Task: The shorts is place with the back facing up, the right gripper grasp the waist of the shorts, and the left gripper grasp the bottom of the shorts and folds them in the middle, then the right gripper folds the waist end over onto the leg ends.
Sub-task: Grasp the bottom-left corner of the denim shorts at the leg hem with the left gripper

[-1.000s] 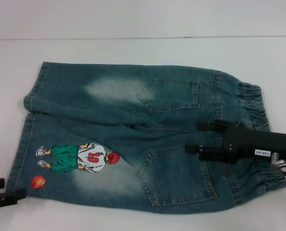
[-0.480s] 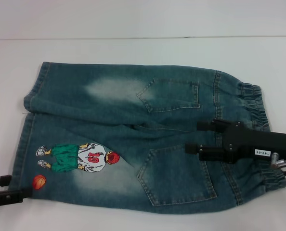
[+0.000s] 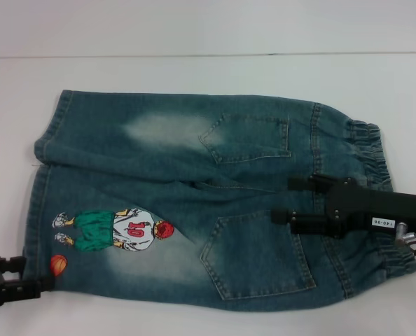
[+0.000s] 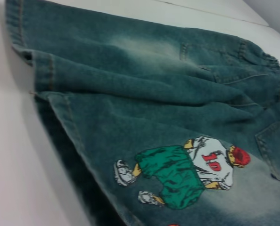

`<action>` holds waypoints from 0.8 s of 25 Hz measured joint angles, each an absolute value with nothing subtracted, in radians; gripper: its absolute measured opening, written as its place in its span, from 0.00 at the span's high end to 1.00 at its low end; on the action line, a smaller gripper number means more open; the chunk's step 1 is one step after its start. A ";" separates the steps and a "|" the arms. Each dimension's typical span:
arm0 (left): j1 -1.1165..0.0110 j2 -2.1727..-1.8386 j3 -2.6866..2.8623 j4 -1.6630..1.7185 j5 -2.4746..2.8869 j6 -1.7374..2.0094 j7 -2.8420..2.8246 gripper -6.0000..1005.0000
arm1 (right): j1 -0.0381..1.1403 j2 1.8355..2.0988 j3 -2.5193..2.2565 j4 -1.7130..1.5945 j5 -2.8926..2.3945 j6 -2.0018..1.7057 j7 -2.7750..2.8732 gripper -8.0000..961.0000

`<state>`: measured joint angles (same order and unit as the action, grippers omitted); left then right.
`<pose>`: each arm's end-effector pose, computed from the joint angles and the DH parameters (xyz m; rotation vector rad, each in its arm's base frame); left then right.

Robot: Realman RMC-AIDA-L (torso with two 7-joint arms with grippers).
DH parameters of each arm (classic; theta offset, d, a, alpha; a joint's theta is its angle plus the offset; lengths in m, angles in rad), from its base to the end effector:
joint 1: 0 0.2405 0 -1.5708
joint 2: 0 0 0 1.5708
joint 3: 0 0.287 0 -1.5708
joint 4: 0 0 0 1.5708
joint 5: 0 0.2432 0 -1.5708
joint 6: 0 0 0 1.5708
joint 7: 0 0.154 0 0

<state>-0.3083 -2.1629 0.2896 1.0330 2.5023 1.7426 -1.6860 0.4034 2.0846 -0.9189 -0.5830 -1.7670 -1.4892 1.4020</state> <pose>-0.4098 0.2587 0.0370 -2.4224 -1.3188 -0.3216 0.3198 0.3359 -0.0566 -2.6810 0.8361 0.8087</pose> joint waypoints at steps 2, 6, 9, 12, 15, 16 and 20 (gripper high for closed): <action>-0.313 -2.163 0.292 1.027 2.501 1.754 -1.687 0.10 | 0.403 2.085 -0.919 -0.583 -1.767 -1.489 1.402 0.02; -0.328 -2.165 0.293 1.017 2.494 1.780 -1.687 0.10 | 0.404 2.085 -0.919 -0.583 -1.767 -1.488 1.402 0.01; -0.337 -2.165 0.293 0.992 2.494 1.776 -1.686 0.10 | 0.403 2.085 -0.919 -0.583 -1.767 -1.487 1.402 0.01; -0.348 -2.166 0.293 0.970 2.495 1.769 -1.681 0.10 | 0.402 2.085 -0.919 -0.583 -1.767 -1.487 1.402 0.01; -0.353 -2.167 0.303 0.961 2.500 1.745 -1.688 0.10 | 0.402 2.085 -0.919 -0.583 -1.767 -1.486 1.402 0.02; -0.350 -2.167 0.309 0.962 2.500 1.735 -1.692 0.10 | 0.402 2.085 -0.919 -0.583 -1.767 -1.486 1.402 0.02; -0.342 -2.166 0.316 0.980 2.502 1.722 -1.707 0.10 | 0.401 2.085 -0.919 -0.583 -1.767 -1.486 1.402 0.02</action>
